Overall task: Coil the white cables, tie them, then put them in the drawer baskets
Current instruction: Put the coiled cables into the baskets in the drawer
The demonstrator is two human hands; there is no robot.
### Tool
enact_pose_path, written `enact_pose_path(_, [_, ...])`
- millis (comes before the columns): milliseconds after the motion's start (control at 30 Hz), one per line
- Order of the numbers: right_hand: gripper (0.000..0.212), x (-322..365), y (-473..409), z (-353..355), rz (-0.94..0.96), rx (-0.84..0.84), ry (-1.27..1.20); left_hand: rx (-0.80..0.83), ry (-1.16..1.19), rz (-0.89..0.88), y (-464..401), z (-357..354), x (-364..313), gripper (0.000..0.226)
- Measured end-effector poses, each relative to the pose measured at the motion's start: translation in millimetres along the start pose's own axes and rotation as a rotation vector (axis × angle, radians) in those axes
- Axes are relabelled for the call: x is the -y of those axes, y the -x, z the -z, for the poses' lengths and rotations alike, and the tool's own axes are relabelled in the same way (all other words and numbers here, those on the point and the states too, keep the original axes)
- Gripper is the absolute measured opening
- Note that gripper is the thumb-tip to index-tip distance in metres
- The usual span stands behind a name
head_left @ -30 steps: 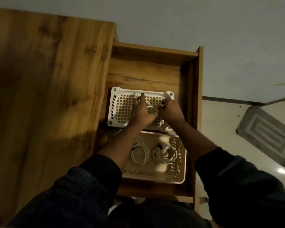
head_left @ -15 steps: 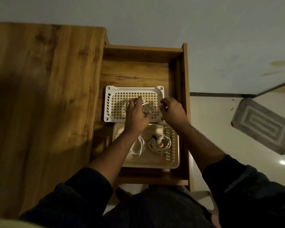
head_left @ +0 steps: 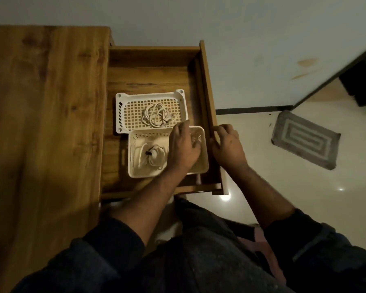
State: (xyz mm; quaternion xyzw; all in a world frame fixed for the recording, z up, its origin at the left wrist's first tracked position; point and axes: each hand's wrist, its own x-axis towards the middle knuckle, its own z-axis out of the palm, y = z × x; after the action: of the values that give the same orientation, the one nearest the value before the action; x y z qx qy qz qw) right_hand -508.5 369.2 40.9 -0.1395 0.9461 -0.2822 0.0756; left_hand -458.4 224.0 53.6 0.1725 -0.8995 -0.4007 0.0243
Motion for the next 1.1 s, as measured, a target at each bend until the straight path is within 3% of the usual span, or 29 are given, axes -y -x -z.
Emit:
enact_pose_path(300, [0.065, -45, 23, -1, 0.069, 0.215, -0.005, 0.209, -0.145, 0.042, 54, -47, -13, 0.089])
enact_pose_path(433, [0.059, -55, 9, -5, -0.003, 0.232, -0.003, 0.266, -0.253, 0.048, 53, -66, -10, 0.104])
enact_pose_path(533, [0.049, -55, -2, -8, 0.008, 0.189, -0.033, 0.279, -0.33, 0.083, 49, -76, -9, 0.13])
enact_pose_path(667, [0.038, -51, -11, -14, 0.045, 0.196, -0.054, 0.219, -0.394, 0.134, 45, -79, -6, 0.15])
enact_pose_path(867, [0.036, -26, -12, -33, 0.219, 0.233, -0.001, 0.107, -0.444, 0.242, 35, -50, 21, 0.153])
enact_pose_path(1100, [0.049, -3, -28, -59, 0.64, 0.299, 0.181, -0.006, -0.476, 0.528, 50, -1, 63, 0.163])
